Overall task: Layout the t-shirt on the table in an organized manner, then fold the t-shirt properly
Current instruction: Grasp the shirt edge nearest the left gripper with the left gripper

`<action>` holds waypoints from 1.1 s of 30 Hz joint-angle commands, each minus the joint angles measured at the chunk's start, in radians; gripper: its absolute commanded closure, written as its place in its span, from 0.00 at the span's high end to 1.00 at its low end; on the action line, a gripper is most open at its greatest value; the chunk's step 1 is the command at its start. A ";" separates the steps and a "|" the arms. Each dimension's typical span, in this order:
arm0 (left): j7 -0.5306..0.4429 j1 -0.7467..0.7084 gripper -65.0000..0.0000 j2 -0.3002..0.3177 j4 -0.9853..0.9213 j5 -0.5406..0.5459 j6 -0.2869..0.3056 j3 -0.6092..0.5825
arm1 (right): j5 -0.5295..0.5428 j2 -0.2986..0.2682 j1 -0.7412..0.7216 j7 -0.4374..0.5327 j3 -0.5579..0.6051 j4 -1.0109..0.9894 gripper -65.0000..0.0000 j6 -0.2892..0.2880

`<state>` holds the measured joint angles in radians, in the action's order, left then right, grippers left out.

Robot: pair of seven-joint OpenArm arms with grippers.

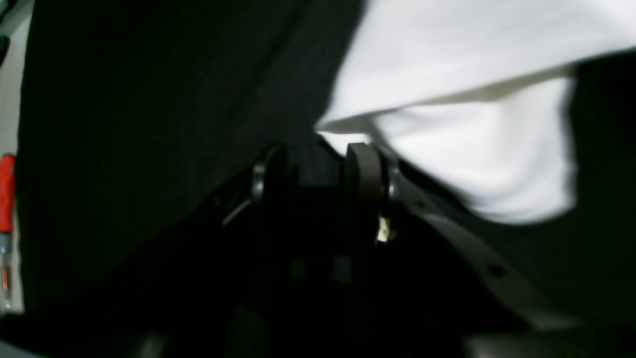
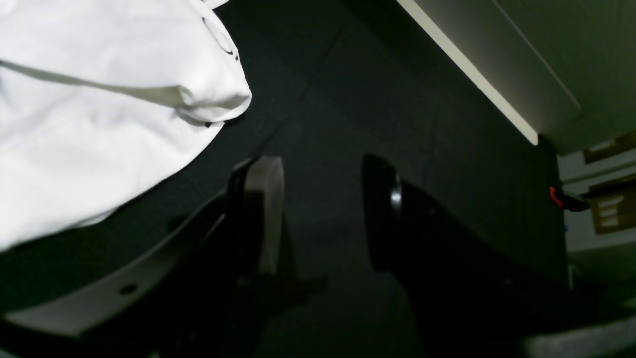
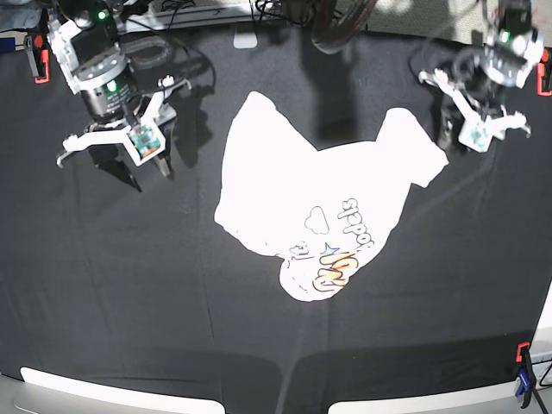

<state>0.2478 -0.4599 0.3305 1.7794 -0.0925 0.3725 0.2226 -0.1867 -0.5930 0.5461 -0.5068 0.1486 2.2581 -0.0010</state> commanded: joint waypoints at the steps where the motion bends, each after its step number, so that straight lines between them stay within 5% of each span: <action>1: -0.049 0.019 0.28 0.023 0.002 0.014 -0.002 0.004 | -0.011 -0.002 -0.002 0.021 -0.004 0.019 0.39 0.010; 10: -0.048 0.061 0.28 0.148 -0.033 0.010 -0.002 -0.111 | -0.015 0.019 0.000 0.001 -0.004 0.019 0.39 0.010; 13: -0.048 0.061 0.28 0.167 -0.033 -0.101 -0.003 -0.181 | -0.015 0.020 0.000 0.001 -0.004 0.019 0.39 0.010; 26: -0.156 0.139 0.28 0.157 -0.042 -0.135 -0.006 -0.212 | -0.014 0.020 0.000 0.000 -0.004 0.019 0.39 0.009; 33: -0.104 0.164 0.28 0.121 -0.104 -0.135 -0.005 -0.212 | -0.014 0.019 0.000 -0.013 -0.004 0.019 0.39 -0.022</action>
<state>0.1795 -0.3111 0.4397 1.6585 -0.2352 0.3756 0.0055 -0.1894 -0.5625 0.5488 -0.5438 0.1493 2.2581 -0.0288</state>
